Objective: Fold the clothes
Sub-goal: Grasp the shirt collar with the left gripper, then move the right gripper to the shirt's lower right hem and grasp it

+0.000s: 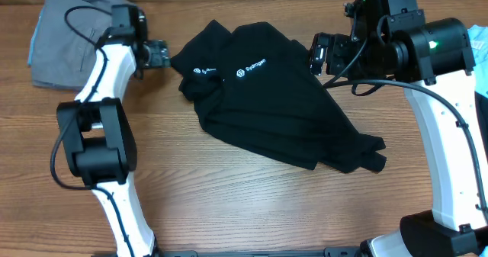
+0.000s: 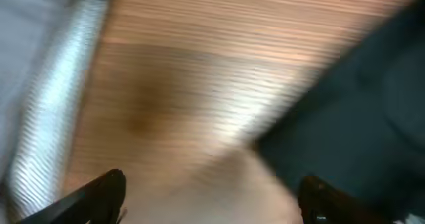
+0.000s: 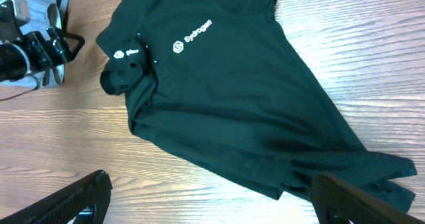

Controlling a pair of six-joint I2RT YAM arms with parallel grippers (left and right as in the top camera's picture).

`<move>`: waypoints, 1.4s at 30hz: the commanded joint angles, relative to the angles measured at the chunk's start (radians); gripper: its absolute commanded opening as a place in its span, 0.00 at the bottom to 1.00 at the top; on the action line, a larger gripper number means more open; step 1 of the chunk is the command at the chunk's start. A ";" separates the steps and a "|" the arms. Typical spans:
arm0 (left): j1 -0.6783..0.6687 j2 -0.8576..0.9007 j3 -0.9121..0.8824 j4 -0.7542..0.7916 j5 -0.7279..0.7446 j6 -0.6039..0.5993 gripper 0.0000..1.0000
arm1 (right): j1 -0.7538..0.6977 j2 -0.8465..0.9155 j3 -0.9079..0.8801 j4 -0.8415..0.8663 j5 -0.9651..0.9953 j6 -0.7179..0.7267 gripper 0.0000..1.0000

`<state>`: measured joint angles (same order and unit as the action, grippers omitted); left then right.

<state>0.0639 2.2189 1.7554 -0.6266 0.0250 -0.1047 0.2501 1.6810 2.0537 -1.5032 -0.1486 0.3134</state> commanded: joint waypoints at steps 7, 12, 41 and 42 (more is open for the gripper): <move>-0.090 -0.043 0.007 -0.301 0.327 0.012 0.73 | -0.004 0.002 0.006 0.006 0.010 -0.007 1.00; -0.134 -0.031 -0.039 -0.290 0.302 0.011 0.73 | -0.004 0.002 0.006 0.006 0.010 -0.007 1.00; -0.092 -0.031 -0.100 -0.299 0.076 -0.038 0.04 | -0.004 0.002 0.006 -0.032 -0.119 0.000 1.00; -0.087 -0.031 -0.100 -0.301 0.076 -0.039 0.04 | -0.004 0.002 0.006 -0.098 -0.085 0.029 0.95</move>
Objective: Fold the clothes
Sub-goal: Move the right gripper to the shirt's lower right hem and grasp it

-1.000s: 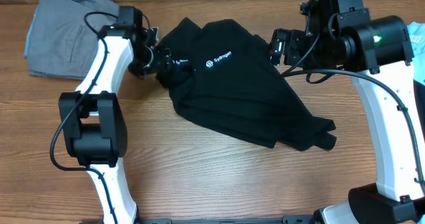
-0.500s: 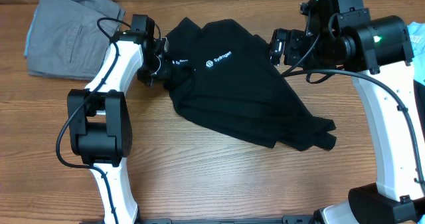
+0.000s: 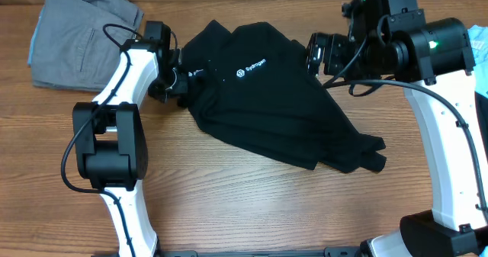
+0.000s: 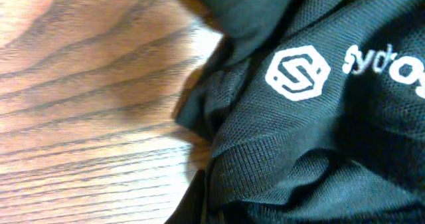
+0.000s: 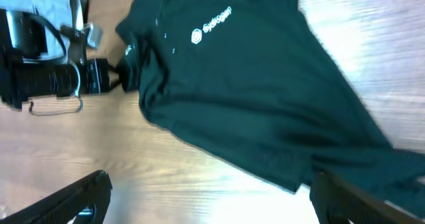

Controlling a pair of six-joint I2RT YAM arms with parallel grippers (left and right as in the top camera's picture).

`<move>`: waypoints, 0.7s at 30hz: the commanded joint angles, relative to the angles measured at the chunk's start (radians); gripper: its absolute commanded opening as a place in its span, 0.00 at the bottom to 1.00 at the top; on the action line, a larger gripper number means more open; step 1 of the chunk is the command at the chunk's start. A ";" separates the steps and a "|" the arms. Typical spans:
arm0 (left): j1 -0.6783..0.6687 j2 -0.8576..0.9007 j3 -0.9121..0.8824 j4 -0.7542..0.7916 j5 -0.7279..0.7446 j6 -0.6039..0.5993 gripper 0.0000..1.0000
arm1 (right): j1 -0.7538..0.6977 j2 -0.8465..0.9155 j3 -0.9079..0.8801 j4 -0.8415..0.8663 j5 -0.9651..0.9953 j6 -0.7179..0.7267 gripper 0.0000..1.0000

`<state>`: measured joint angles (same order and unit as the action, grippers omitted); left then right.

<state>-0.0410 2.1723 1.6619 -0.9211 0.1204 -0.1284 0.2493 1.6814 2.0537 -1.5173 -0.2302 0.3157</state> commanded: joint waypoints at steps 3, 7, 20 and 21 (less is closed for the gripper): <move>0.030 0.016 -0.006 -0.018 -0.019 -0.018 0.04 | 0.004 -0.008 -0.053 -0.176 0.191 0.200 0.87; 0.041 0.016 -0.006 -0.019 -0.018 -0.019 0.04 | 0.037 -0.021 -0.285 -0.127 0.232 0.268 0.96; 0.042 0.016 -0.006 -0.021 -0.016 -0.018 0.04 | 0.035 -0.014 -0.904 0.529 0.119 0.204 0.80; 0.042 0.016 -0.006 -0.021 -0.016 -0.018 0.04 | 0.037 -0.010 -0.925 0.562 0.120 0.204 0.80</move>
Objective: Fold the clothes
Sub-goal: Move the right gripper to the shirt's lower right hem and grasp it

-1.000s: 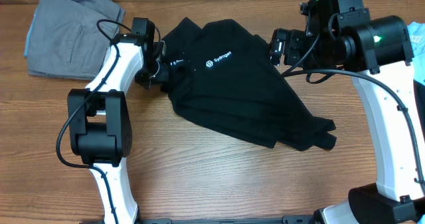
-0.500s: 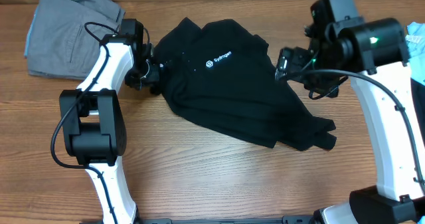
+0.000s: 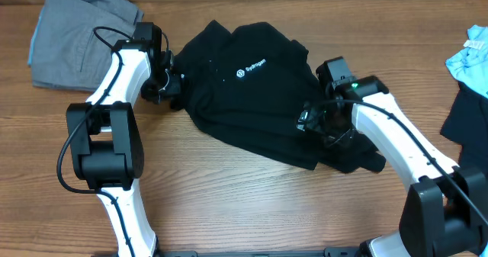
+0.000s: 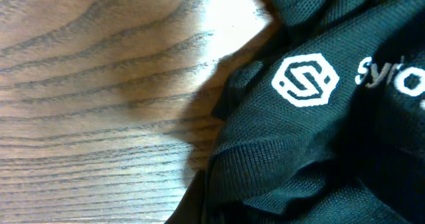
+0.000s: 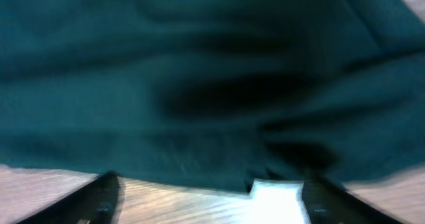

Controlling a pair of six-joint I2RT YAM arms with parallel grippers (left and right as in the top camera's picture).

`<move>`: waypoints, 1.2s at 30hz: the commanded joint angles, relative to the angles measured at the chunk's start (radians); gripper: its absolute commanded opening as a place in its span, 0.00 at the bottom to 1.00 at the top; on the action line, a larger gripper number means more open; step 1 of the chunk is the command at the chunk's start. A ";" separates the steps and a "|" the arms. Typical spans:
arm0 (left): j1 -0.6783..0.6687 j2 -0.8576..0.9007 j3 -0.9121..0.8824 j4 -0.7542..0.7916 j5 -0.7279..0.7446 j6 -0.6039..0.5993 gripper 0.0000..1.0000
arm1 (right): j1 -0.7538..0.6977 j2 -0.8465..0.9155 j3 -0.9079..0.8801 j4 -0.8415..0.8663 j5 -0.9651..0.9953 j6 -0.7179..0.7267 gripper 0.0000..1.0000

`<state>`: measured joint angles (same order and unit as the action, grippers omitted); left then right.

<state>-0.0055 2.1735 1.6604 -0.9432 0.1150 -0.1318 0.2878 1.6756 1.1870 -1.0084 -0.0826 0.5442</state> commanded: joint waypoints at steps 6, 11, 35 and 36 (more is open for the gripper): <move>0.006 0.015 -0.005 0.004 -0.011 -0.015 0.04 | -0.004 0.070 -0.117 0.175 -0.027 -0.024 0.79; 0.008 0.015 -0.005 0.002 -0.011 -0.015 0.04 | -0.004 0.116 -0.116 0.207 -0.027 -0.024 0.70; 0.007 -0.216 0.026 -0.074 -0.023 -0.033 0.04 | -0.004 -0.214 -0.013 -0.014 0.037 0.082 0.04; 0.007 -0.250 0.026 -0.080 -0.023 -0.033 0.04 | -0.004 -0.246 -0.013 -0.017 0.037 0.077 0.04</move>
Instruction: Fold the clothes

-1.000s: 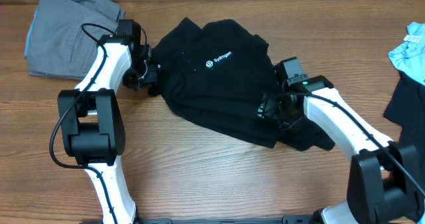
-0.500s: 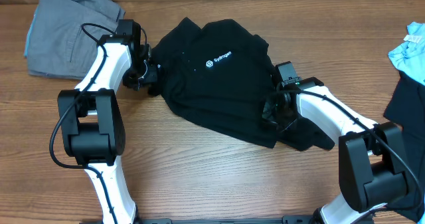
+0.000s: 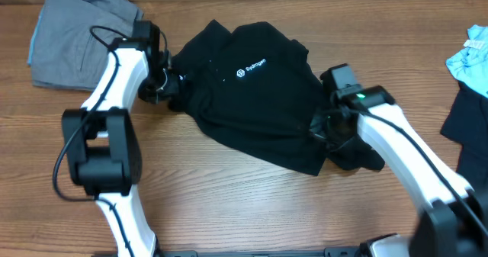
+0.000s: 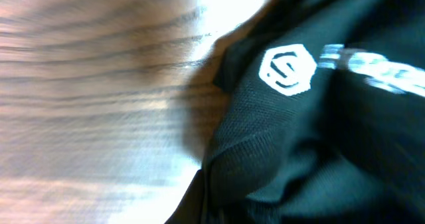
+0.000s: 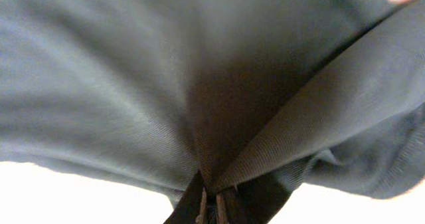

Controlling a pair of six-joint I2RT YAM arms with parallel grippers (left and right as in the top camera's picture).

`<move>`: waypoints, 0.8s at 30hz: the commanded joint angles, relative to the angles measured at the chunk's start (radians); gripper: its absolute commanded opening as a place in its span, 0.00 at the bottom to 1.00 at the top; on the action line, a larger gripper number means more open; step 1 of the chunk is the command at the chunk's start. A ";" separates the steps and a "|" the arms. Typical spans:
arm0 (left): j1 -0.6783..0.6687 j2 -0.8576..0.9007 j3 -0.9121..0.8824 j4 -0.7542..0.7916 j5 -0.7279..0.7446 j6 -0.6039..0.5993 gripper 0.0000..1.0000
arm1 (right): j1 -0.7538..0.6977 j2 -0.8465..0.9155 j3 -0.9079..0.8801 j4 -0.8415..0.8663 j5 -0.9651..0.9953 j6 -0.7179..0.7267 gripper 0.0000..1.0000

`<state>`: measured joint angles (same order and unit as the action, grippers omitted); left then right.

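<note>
A black polo shirt (image 3: 252,97) with a white logo lies crumpled in the middle of the wooden table (image 3: 229,203). My left gripper (image 3: 169,89) is at the shirt's left edge by the collar, shut on the fabric. The left wrist view is filled with the shirt (image 4: 332,131) and its logo (image 4: 287,70), and the fingers are hidden. My right gripper (image 3: 322,127) is at the lower right hem. In the right wrist view it (image 5: 212,207) pinches a fold of the shirt (image 5: 199,71), which spreads upward from it.
A grey garment (image 3: 76,32) lies at the back left, just behind my left arm. At the right edge are a light blue garment (image 3: 474,55) and a dark one (image 3: 465,127). A bunched sleeve (image 3: 366,158) sits beside my right gripper.
My right gripper was open over the shirt's lower right hem and is now shut on a fold of it. My left gripper still holds the collar edge and has shifted slightly.
Both grippers were open, the left beside the shirt's left edge and the right high over its right side. Then the left was shut in the collar area. Then the right was low at the lower right hem, open. Now both hold the shirt.
</note>
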<state>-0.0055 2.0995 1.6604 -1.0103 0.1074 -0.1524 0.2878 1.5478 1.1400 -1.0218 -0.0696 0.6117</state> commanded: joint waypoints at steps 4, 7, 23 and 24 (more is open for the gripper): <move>0.007 -0.290 0.026 -0.031 -0.015 -0.012 0.04 | -0.004 -0.216 0.034 -0.017 0.024 0.010 0.09; 0.007 -0.327 0.026 -0.033 -0.014 -0.012 0.04 | -0.004 -0.232 0.033 -0.020 0.029 0.009 0.45; 0.006 -0.267 0.022 -0.068 -0.015 -0.008 0.04 | 0.144 -0.063 -0.150 -0.010 -0.210 -0.171 0.80; 0.006 -0.267 0.022 -0.068 -0.015 -0.008 0.04 | 0.153 -0.053 -0.172 0.011 -0.206 -0.171 0.79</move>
<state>-0.0055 1.8256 1.6779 -1.0779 0.1028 -0.1551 0.4088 1.4704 1.0199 -1.0405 -0.2413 0.4881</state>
